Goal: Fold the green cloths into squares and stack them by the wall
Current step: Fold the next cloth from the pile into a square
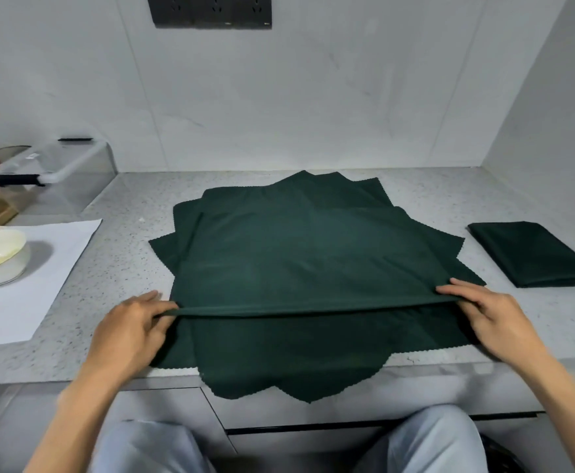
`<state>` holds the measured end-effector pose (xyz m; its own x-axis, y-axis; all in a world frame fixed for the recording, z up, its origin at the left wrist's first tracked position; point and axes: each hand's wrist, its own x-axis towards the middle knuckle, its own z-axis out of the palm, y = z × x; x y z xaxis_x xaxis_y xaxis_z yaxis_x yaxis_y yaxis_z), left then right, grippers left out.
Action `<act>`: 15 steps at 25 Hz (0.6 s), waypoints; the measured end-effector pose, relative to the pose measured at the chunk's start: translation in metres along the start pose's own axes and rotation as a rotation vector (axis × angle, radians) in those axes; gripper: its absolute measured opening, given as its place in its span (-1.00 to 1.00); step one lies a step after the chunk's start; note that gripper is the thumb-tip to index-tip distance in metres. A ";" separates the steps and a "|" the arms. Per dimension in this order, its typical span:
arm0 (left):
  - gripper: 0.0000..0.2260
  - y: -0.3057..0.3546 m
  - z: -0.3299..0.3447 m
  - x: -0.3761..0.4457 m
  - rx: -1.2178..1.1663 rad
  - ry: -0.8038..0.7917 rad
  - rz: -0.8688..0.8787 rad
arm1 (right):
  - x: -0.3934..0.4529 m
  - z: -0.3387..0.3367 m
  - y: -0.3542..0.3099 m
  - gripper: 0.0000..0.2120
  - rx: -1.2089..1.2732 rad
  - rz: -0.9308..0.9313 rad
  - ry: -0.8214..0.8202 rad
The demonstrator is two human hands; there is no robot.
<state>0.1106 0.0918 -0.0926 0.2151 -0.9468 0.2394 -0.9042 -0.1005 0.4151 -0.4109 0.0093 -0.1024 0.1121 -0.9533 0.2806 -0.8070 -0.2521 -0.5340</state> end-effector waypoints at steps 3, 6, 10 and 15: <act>-0.73 0.008 -0.026 -0.006 -0.554 0.013 -0.106 | 0.009 -0.025 -0.013 -0.67 0.400 0.185 -0.014; -0.83 0.026 -0.043 0.013 -0.959 0.072 -0.167 | 0.045 -0.049 -0.028 -0.88 0.611 0.184 0.105; -0.92 0.033 -0.035 0.083 -1.023 0.072 -0.265 | 0.115 -0.043 -0.026 -0.68 0.702 0.252 0.133; -0.73 0.026 0.007 0.160 -0.869 0.058 -0.396 | 0.185 0.005 -0.018 -0.87 0.649 0.404 0.120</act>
<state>0.1189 -0.0641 -0.0496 0.4854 -0.8740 -0.0249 -0.1769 -0.1260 0.9761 -0.3725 -0.1631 -0.0449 -0.2121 -0.9768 0.0291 -0.2666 0.0292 -0.9634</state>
